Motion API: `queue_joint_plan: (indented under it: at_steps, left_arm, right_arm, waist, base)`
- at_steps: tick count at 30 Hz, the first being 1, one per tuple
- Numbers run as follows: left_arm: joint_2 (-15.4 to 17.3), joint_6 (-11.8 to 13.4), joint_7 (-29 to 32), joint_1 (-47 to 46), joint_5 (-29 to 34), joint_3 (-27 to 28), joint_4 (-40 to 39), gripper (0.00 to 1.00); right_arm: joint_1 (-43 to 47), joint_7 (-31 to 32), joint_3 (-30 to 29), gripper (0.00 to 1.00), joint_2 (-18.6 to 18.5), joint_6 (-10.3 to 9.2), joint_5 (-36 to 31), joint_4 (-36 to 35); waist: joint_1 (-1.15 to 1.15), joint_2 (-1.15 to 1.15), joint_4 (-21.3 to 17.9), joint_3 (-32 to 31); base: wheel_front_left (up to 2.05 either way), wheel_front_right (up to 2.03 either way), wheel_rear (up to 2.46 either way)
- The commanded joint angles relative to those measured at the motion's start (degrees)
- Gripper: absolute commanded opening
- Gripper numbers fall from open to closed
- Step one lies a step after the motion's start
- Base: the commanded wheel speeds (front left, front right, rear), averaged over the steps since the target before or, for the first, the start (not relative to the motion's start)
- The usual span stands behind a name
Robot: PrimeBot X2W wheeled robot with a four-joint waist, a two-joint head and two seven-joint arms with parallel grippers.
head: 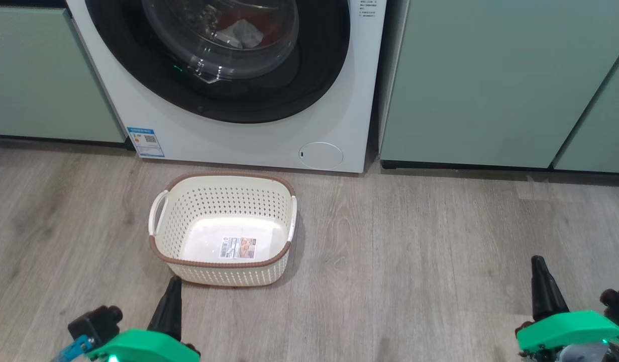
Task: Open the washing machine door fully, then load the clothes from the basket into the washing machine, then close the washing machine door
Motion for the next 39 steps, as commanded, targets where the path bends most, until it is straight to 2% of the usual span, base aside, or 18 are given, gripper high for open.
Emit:
queue_joint_plan:
  at_steps: [1, 39]
  left_arm:
    - [0.2, -0.6, 0.5, -3.3, -1.7, 1.1, -1.9, 0.0]
    - [0.5, -2.0, 6.7, -6.6, -23.7, 4.9, -1.6, 0.0]
  right_arm:
    - [-3.5, 0.6, 0.6, 0.0, -0.4, 0.01, 1.9, -2.2]
    - [-5.8, 7.0, 1.8, 0.0, -0.6, 0.0, 25.6, -3.4]
  waist:
    - [0.0, 0.0, 0.0, 0.1]
    - [0.0, 0.0, -0.2, 1.6]
  base:
    - [0.0, 0.0, 0.0]
    - [0.0, 0.0, 0.0]
